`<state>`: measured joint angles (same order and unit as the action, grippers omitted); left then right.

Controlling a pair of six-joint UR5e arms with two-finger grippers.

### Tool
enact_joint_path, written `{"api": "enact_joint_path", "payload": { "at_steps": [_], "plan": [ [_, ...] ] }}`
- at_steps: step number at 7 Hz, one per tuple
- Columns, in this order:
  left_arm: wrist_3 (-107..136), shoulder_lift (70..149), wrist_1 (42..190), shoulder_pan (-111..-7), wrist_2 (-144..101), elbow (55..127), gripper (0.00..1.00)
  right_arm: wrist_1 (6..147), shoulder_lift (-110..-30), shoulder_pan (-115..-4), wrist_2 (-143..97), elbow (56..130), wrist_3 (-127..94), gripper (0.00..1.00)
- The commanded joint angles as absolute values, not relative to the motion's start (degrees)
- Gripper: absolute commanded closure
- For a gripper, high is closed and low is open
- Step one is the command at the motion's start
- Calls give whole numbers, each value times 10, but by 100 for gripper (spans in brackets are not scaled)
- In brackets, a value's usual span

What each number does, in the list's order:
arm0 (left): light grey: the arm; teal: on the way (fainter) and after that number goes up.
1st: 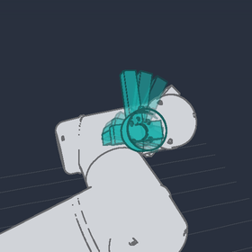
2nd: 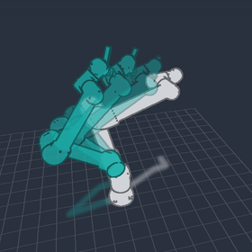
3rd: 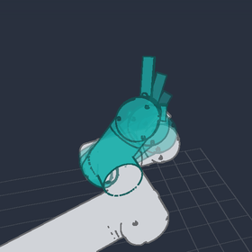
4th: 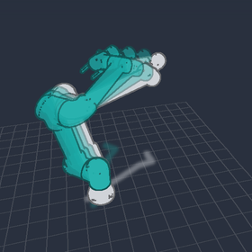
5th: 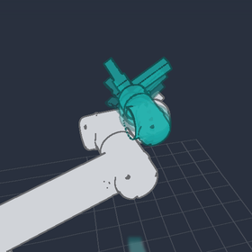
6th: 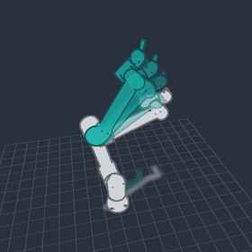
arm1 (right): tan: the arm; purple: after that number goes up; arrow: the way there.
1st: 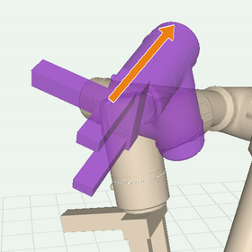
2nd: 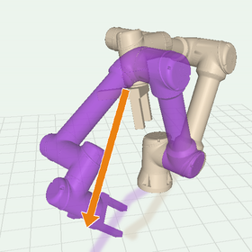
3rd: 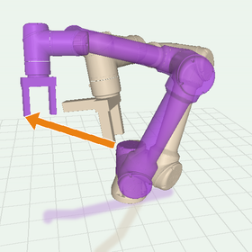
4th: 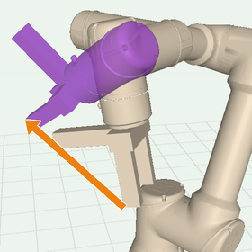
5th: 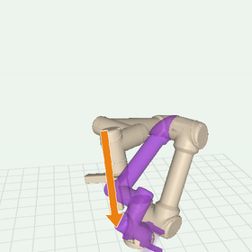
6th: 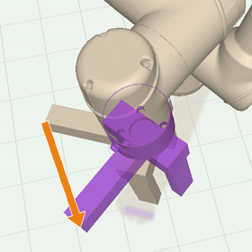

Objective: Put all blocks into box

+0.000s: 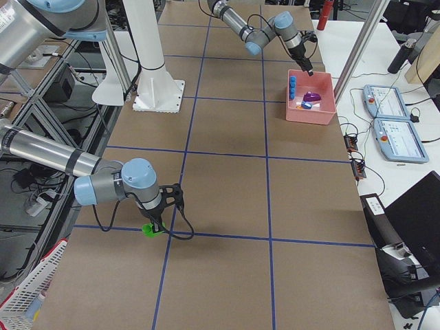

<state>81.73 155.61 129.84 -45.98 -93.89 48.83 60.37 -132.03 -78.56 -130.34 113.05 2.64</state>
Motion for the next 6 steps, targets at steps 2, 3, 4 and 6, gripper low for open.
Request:
{"api": "enact_joint_path", "payload": {
  "at_steps": [2,3,4,6],
  "plan": [
    [861,1556,1254,-470,-994,534,0,775,-1141,-822,-1304,1132,28,100],
    [857,1550,1158,-482,-1031,588,0,835,-1078,-842,-1307,1131,43,100],
    [853,1528,1091,-495,-1061,647,0,913,-1005,-862,-1309,1130,58,100],
    [739,1394,1078,-512,-1066,777,0,1038,-857,-865,-1305,1119,59,100]
  ]
}}
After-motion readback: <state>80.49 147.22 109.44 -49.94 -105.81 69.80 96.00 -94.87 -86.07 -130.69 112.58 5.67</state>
